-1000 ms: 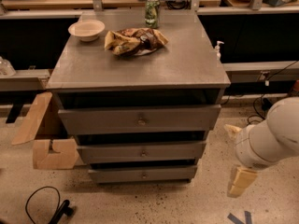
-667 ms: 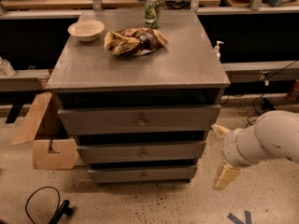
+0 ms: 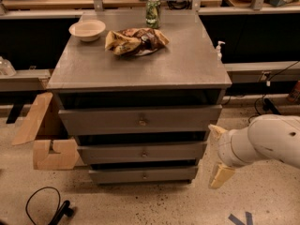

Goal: Open middle drawer

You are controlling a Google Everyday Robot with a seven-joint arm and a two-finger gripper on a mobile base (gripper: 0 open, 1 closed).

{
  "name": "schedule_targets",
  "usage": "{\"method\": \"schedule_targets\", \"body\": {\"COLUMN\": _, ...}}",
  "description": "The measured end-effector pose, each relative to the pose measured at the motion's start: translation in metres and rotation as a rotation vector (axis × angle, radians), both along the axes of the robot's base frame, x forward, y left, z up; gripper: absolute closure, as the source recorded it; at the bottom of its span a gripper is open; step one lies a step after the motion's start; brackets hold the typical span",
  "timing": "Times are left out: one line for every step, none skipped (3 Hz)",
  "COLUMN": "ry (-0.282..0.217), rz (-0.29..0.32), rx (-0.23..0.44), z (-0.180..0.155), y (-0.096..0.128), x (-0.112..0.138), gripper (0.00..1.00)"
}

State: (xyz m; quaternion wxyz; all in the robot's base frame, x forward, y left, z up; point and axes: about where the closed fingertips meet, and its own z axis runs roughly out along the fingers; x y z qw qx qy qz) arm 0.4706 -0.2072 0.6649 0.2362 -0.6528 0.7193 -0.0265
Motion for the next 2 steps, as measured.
{"method": "schedule_targets", "body": {"ry": 0.032, "rz": 0.022, "rx": -0.012, "z": -0.045, "y": 0.019, "x": 0.003, "gripper": 0.00}}
{"method": "schedule_targets", "body": {"ry": 0.065, "rz": 0.050, "rx": -0.031, "z": -0.101, "y": 0.040, "x": 0.009, "gripper": 0.00}}
